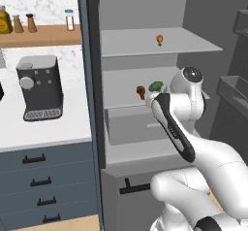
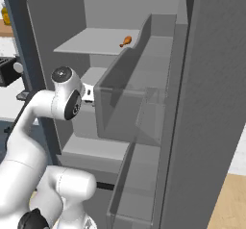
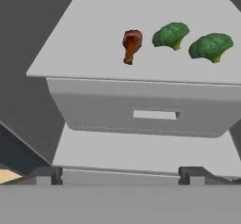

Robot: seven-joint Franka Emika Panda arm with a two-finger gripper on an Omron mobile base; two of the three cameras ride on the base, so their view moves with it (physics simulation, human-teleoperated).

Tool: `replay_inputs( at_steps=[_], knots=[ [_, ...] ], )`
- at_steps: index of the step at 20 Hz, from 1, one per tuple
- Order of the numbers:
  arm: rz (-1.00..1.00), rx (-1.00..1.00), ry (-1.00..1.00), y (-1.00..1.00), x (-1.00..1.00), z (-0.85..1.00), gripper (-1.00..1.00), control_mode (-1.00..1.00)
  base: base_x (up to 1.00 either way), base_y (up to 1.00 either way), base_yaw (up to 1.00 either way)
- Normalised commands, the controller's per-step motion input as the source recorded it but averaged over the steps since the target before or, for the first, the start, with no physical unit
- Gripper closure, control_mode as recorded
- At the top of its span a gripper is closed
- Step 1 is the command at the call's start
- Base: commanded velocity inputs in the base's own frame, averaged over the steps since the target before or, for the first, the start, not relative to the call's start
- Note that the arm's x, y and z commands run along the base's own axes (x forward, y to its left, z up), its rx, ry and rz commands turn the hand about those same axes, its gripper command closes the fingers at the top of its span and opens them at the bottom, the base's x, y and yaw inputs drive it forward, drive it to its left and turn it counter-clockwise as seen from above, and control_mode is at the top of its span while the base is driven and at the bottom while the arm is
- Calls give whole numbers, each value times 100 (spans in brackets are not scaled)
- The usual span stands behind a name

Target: Place one broccoli and one chicken drumstick in each tupperware on the nearby counter, to pack two identical lunches.

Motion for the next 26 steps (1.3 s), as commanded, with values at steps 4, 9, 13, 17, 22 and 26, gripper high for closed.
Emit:
replay_inputs(
  at_steps=[4, 9, 13, 17, 22, 26],
  knots=[
    [0, 0, 0, -2, 36, 0, -100, -100, 0, 0, 0],
    [0, 1, 0, 0, 64, 0, -100, -100, 0, 0, 0],
    [-2, 1, 0, 0, 67, 0, -100, -100, 0, 0, 0],
    [-2, 0, 1, 0, 57, -6, -100, -100, 0, 0, 0],
    [-1, 0, 0, 0, 46, -10, -100, -100, 0, 0, 0],
    [0, 0, 2, 0, 37, -7, -100, -100, 0, 0, 0]
  ],
)
